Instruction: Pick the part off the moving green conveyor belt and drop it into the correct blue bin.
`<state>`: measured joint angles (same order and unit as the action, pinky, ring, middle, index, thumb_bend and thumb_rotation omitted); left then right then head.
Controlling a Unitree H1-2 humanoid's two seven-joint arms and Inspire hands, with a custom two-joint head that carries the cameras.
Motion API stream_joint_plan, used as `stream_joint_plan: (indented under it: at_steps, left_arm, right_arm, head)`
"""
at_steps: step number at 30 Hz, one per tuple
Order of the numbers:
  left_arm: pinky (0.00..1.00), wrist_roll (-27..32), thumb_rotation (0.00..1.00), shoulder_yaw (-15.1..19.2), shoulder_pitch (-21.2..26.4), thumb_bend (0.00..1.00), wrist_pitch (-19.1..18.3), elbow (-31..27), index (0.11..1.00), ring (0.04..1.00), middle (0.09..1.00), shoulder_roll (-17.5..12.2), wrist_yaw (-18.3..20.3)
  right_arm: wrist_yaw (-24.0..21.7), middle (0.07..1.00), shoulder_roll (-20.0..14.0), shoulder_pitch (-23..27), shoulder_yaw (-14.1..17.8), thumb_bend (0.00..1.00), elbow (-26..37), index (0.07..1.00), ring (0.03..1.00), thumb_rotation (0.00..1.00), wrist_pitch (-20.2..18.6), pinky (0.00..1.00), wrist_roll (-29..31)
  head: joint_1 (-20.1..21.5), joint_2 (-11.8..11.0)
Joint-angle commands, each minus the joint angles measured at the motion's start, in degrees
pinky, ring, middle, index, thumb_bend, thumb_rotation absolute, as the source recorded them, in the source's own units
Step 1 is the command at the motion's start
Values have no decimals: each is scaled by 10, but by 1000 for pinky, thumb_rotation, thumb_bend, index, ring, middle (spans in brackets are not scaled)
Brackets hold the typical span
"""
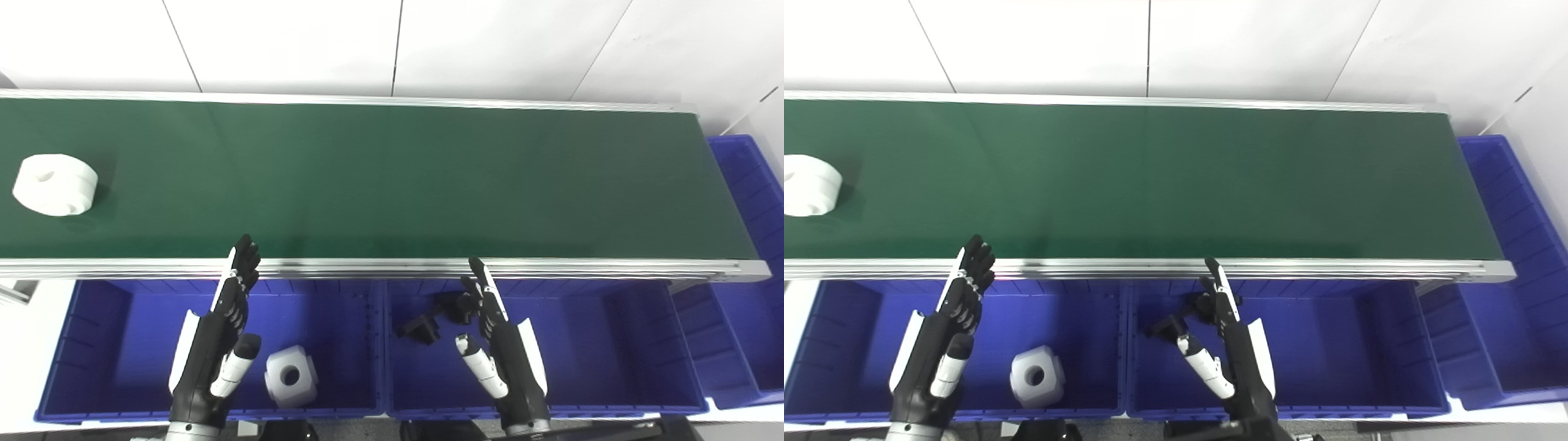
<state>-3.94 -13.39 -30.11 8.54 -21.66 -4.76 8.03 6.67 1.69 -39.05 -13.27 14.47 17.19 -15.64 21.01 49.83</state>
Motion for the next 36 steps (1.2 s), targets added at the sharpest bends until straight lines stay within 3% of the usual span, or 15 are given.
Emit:
stream_joint_plan:
  at_steps: [1,29,31,32,36]
  left_arm:
    - [1000,6,912,-1,-6,905,27,-9,1000,1000,1000,2,-3]
    - [989,-2,913,-7,-7,905,33,1,1000,1000,1000,1,-3]
    - [988,-5,915,-7,-8,907,36,3,1000,1000,1000,1,-3]
    - [987,-7,917,-8,-10,909,40,6,1000,1000,1000,0,-4]
    - [975,-19,936,-13,-17,964,60,28,1000,997,1000,4,-8]
  right_arm:
    - [8,1000,1,-7,1,863,9,994,970,924,39,972,-4]
    - [3,1000,-1,-8,3,862,-4,999,964,910,50,958,11]
    - [3,1000,-1,-9,2,864,-7,998,964,910,53,956,12]
    - [3,1000,-3,-10,2,864,-10,997,964,911,57,955,14]
    - [0,1000,-14,-11,3,845,-30,1000,979,909,80,967,24]
  head:
    - [-1,0]
    - [-20,-12]
    - [-24,-18]
    - [-36,-35]
    - [-69,-65]
